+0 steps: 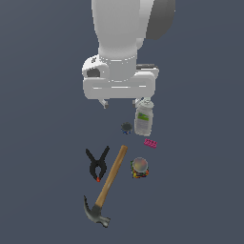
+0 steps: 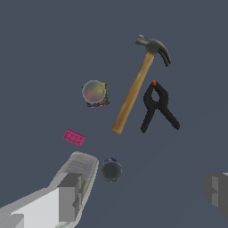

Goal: Pick up a designated object from a clutter of objects.

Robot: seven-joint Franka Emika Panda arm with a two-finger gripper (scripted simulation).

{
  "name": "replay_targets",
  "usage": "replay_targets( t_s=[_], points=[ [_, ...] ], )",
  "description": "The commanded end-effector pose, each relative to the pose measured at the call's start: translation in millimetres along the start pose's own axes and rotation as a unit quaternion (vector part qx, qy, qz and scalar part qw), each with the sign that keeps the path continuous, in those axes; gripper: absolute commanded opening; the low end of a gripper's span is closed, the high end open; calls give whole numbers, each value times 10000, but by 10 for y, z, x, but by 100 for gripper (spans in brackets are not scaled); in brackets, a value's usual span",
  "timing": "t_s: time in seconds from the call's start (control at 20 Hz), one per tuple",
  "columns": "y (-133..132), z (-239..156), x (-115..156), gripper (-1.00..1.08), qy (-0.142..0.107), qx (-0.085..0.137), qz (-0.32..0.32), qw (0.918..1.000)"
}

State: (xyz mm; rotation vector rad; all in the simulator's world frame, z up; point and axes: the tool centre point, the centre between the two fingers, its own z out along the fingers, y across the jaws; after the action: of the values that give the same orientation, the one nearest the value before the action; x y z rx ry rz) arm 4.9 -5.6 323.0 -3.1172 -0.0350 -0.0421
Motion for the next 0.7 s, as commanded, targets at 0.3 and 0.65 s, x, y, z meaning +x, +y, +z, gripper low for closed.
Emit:
replay_targets(
  t_s=[0.3, 0.65],
  points=[
    [57, 117, 79, 100, -6, 2, -31, 10000],
    [218, 445, 270, 100, -22, 2, -107, 9999]
  ],
)
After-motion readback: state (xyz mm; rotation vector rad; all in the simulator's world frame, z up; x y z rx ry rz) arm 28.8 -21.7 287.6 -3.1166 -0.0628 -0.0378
